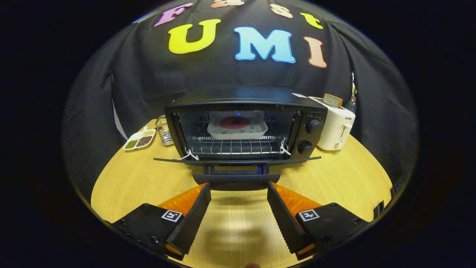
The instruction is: Open the toaster oven, put the food inside, and close the toaster oven door.
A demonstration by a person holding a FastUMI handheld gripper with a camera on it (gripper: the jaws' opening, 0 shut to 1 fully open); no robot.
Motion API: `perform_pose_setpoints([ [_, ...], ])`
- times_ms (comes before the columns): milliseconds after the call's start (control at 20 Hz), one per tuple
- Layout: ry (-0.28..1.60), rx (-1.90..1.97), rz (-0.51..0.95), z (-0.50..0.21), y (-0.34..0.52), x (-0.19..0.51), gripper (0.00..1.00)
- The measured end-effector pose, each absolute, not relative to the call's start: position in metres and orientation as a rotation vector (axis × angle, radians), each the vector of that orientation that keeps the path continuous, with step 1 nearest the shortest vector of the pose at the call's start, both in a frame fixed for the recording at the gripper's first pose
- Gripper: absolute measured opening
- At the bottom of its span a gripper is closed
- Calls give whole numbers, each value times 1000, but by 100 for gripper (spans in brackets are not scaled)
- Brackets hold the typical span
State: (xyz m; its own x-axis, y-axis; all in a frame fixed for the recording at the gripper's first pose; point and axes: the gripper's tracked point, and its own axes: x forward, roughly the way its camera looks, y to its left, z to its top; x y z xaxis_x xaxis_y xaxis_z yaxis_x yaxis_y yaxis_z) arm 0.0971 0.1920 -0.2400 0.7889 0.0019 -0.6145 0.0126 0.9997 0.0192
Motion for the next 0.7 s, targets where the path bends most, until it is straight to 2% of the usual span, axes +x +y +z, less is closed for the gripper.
perform_pose_setpoints([
  [350, 549, 66, 19, -196, 198, 141, 97],
  [700, 388, 37, 44, -137, 182, 130, 97],
])
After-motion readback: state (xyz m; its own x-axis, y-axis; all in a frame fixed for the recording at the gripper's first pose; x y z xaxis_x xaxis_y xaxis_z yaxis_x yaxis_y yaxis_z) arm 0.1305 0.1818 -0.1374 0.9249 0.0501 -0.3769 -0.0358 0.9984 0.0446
